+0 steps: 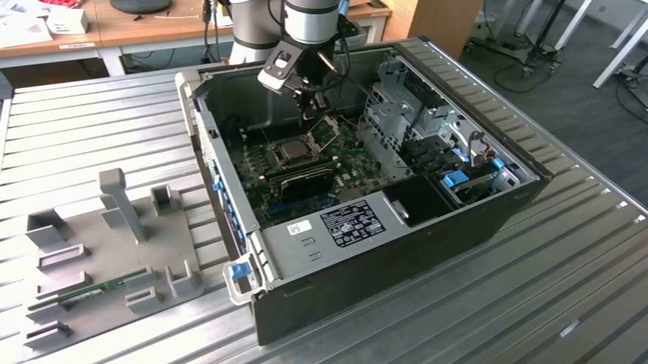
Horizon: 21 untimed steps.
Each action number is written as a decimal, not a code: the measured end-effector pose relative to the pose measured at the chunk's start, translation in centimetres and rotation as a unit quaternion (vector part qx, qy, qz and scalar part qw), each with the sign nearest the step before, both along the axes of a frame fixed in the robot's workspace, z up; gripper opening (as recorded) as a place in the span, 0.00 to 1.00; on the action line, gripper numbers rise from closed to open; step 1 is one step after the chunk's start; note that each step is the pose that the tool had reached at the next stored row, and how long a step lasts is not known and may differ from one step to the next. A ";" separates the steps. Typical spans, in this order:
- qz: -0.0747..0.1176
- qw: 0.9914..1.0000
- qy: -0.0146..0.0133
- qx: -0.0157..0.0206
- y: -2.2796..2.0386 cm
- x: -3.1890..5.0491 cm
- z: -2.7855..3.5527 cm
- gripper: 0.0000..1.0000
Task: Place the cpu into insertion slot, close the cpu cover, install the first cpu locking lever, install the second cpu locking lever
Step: 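Close the cpu cover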
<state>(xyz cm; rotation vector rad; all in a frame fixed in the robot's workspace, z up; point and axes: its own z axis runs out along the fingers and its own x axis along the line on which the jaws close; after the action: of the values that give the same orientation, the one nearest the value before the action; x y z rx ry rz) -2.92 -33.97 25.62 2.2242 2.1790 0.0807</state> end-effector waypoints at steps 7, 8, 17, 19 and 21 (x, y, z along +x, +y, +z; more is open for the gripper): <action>0.000 1.000 0.000 0.000 0.00 0.09 0.00 0.10; 0.000 1.000 0.000 0.000 0.00 0.11 0.00 0.10; 0.000 1.000 0.000 0.000 0.00 1.00 0.00 0.10; 0.000 1.000 0.000 0.000 0.00 1.34 0.00 0.10; 0.000 1.000 0.000 0.000 0.00 1.66 0.00 0.10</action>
<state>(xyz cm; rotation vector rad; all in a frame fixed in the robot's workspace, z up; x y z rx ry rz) -1.26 -33.97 25.62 2.2242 2.1790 0.0807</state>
